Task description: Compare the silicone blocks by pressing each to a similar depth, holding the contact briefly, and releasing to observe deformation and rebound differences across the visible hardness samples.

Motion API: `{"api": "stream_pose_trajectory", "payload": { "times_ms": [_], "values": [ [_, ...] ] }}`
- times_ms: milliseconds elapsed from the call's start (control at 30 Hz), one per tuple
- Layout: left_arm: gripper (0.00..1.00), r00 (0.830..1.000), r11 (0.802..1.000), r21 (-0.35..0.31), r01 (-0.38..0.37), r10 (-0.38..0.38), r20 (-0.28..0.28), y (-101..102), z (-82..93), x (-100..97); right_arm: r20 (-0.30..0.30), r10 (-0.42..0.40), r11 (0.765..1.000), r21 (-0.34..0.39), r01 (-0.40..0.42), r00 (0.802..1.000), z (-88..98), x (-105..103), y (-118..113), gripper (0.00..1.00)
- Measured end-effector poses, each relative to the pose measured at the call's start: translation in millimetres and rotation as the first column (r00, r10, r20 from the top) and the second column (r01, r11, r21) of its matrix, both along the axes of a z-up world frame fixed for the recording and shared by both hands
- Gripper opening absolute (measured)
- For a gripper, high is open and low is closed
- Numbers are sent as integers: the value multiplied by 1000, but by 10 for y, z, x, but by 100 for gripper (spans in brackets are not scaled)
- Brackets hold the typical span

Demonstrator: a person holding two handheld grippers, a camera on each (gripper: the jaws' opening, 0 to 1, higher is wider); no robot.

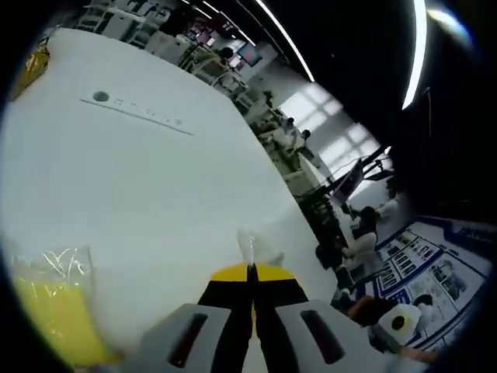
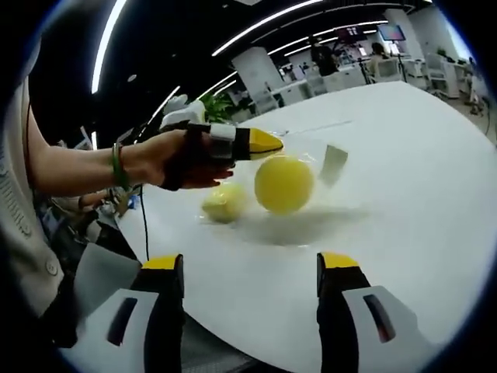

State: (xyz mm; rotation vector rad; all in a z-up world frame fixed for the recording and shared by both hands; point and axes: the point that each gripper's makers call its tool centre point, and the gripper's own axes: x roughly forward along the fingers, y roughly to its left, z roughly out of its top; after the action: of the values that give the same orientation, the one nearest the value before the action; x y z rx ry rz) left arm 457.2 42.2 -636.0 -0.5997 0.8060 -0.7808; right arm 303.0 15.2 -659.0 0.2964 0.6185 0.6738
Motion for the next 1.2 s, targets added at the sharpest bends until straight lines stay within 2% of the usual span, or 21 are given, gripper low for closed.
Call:
{"api": "stream_pose_trajectory", "payload": {
  "times_ms": [200,333,433,533,600,767,967,1033,1200],
  "values": [
    [0,994,996,34,81,-83,76,-78,208,-251,47,-29,999,-23,30,998,164,-58,-96,68],
    [0,991,994,45,100,-103,89,-82,284,-343,70,-34,999,-35,37,997,245,-100,-120,68],
    [0,990,995,21,102,-104,91,-65,381,-403,86,-31,998,-44,35,996,307,-119,-118,68],
    [0,987,994,21,108,-110,118,-30,489,-461,109,-23,998,-54,29,994,399,-122,-97,68],
    [0,981,993,32,117,-121,150,12,572,-507,126,-13,998,-63,21,992,467,-113,-77,69],
    [0,976,993,32,114,-118,184,194,761,-565,171,13,996,-87,2,985,625,-74,-25,70],
    [0,972,995,35,99,-104,209,379,905,-647,198,66,992,-115,-44,978,739,-44,96,72],
    [0,976,996,8,92,-91,196,449,963,-667,208,93,990,-123,-68,974,788,-28,161,72],
    [0,972,995,12,95,-95,214,605,1099,-728,246,183,974,-178,-141,952,931,81,326,74]
  ]
}}
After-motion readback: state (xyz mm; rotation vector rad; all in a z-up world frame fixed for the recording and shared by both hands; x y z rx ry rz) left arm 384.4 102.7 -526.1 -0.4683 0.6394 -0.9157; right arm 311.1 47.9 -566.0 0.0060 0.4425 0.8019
